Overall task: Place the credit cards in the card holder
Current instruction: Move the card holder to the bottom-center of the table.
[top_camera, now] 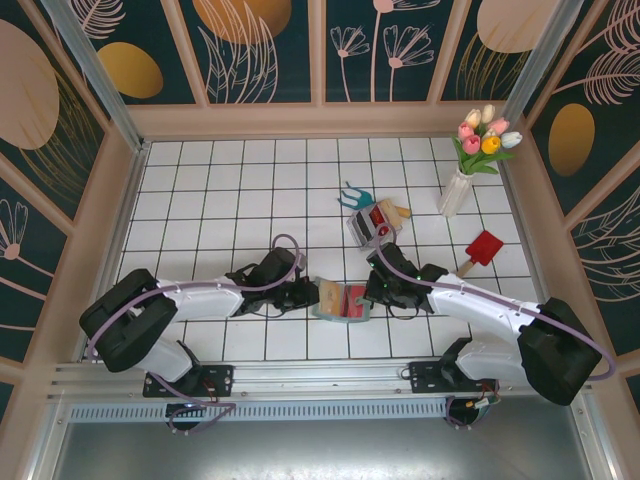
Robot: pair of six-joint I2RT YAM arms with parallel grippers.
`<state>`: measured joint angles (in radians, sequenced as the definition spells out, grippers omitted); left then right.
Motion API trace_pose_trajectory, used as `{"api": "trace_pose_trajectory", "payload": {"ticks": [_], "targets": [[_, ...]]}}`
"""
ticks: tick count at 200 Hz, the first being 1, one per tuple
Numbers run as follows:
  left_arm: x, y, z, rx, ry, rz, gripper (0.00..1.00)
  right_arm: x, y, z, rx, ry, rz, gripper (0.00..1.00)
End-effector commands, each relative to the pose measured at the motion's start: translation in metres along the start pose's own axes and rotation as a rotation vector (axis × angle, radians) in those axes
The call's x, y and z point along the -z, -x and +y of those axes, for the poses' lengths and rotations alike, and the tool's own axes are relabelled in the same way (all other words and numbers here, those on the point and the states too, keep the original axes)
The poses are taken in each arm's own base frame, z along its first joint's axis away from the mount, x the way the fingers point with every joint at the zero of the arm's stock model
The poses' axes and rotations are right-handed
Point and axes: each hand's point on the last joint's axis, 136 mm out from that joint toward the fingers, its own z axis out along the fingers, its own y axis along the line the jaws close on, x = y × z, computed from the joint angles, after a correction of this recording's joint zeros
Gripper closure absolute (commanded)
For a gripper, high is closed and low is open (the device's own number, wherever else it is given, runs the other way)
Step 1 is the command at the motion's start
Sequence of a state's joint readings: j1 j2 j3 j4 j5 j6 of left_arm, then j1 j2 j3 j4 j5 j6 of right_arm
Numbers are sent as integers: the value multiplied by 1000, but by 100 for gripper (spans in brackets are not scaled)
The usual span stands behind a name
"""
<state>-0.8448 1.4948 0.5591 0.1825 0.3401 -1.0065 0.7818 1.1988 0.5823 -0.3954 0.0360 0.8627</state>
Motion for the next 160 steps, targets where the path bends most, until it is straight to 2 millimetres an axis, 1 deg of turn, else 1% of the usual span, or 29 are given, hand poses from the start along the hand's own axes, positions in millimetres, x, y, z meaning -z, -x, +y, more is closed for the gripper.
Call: {"api": "trace_pose_trajectory", "payload": {"ticks": [1, 21, 35, 57, 78, 101, 115, 130, 145, 160], "targets": [[8, 3, -15, -25, -55, -33, 91, -3, -2, -10, 16, -46, 0, 100], [18, 10, -24, -33, -80, -79, 91, 3, 7, -12, 26, -81, -33, 100], [25, 15, -34, -45, -113, -106, 94, 7, 14, -12, 33, -94, -54, 100], [35, 21, -42, -49, -142, -149, 96, 10, 21, -10, 46, -106, -74, 100], [42, 26, -38, -26, -127, -195, 97, 19, 35, -9, 50, -140, -127, 100], [48, 32, -28, -3, -80, -250, 95, 40, 63, 2, 40, -142, -241, 100], [51, 36, -27, 4, -73, -277, 94, 53, 77, 17, 42, -98, -294, 100], [51, 38, -33, 12, -110, -287, 89, 57, 81, 48, 75, 27, -309, 100], [49, 38, -39, 24, -154, -282, 88, 55, 75, 80, 96, 169, -292, 100], [45, 37, -38, 43, -168, -274, 88, 44, 67, 98, 86, 256, -249, 100]]}}
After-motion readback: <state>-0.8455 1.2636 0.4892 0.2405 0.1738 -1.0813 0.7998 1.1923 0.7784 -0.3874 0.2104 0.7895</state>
